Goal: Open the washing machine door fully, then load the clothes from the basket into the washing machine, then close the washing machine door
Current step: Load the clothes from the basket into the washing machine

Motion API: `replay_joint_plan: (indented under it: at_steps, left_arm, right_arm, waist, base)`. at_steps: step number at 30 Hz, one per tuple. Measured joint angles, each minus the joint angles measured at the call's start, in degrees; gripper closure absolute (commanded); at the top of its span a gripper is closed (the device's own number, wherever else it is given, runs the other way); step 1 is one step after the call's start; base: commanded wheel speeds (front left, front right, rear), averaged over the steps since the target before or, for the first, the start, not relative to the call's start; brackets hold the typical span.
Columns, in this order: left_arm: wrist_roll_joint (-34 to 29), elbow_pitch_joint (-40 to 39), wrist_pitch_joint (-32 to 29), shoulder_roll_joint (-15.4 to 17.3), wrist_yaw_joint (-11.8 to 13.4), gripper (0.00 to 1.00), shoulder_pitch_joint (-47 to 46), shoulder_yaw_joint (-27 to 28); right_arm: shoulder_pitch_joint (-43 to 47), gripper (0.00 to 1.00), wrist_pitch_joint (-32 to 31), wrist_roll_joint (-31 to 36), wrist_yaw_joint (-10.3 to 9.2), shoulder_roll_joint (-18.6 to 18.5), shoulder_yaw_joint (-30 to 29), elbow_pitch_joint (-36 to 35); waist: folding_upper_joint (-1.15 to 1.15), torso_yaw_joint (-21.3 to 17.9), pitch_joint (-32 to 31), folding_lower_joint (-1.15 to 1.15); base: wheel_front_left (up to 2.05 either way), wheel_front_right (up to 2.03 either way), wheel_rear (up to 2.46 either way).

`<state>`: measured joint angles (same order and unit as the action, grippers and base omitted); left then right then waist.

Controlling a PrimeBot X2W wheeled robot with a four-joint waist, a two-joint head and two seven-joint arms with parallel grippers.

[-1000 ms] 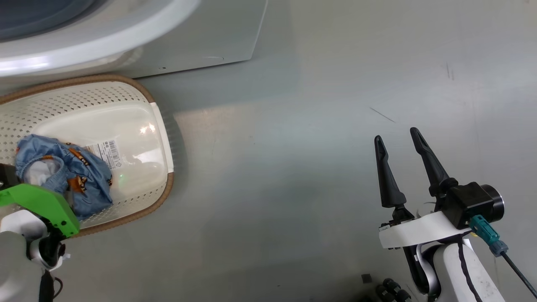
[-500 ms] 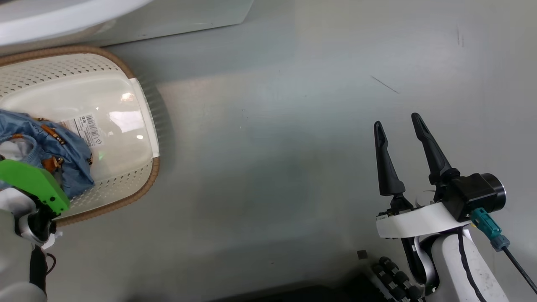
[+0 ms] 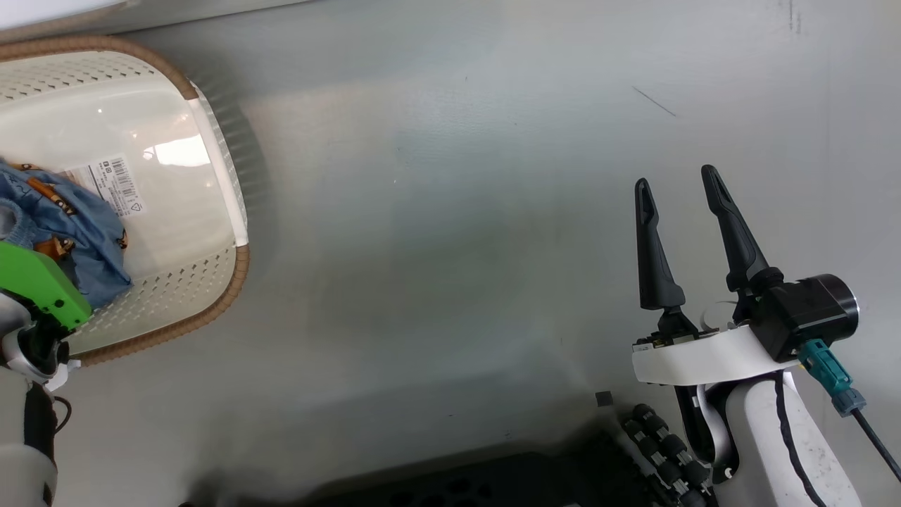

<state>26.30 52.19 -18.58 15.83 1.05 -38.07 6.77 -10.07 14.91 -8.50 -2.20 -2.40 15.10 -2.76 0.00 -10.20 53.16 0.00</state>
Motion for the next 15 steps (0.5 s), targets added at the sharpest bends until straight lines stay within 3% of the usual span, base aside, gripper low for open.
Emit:
replay_joint_plan:
  at_steps: [15]
  left_arm:
    - [-0.02, 2.77, 1.05, 0.83, 0.52, 0.0, -4.41, 0.0]
  right_arm:
    - [-0.11, 0.0, -0.01, -0.23, -1.04, 0.0, 0.54, -1.37]
  waist:
    - [0.0, -0.48, 3.76, 0.0]
  base:
    - [0.0, 0.0, 0.0]
